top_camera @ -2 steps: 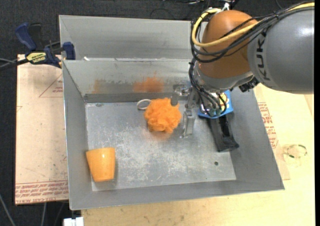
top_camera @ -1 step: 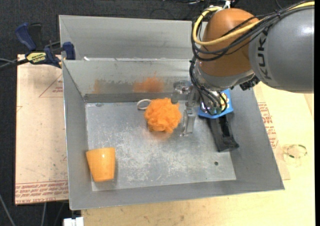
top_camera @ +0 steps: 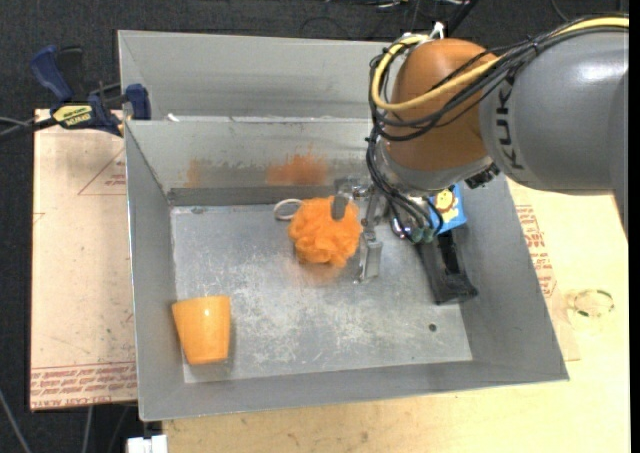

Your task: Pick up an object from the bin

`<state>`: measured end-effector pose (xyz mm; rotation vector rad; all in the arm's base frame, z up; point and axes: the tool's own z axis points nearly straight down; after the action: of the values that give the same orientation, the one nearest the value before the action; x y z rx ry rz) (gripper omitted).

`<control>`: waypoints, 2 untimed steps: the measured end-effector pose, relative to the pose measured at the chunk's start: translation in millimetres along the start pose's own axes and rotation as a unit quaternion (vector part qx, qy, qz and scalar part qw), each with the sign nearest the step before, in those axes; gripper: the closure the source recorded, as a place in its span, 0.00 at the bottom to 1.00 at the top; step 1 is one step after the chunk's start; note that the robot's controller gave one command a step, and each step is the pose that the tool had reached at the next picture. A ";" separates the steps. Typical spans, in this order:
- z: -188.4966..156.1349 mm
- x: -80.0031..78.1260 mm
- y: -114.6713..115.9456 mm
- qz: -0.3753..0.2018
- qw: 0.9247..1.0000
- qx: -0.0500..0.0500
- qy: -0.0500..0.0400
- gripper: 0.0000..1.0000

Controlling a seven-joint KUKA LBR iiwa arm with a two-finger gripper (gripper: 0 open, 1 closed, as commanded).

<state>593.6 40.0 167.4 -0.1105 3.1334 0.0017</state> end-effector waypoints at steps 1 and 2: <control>50.0 -15.7 9.0 -0.028 1.000 0.000 -0.002 0.00; 76.8 -20.5 9.9 -0.006 1.000 -0.002 -0.002 0.00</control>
Offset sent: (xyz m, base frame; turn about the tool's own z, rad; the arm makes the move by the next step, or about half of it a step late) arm 0.0294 0.0053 -0.0845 0.5348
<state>613.9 51.5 90.8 -0.1280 3.1286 0.0085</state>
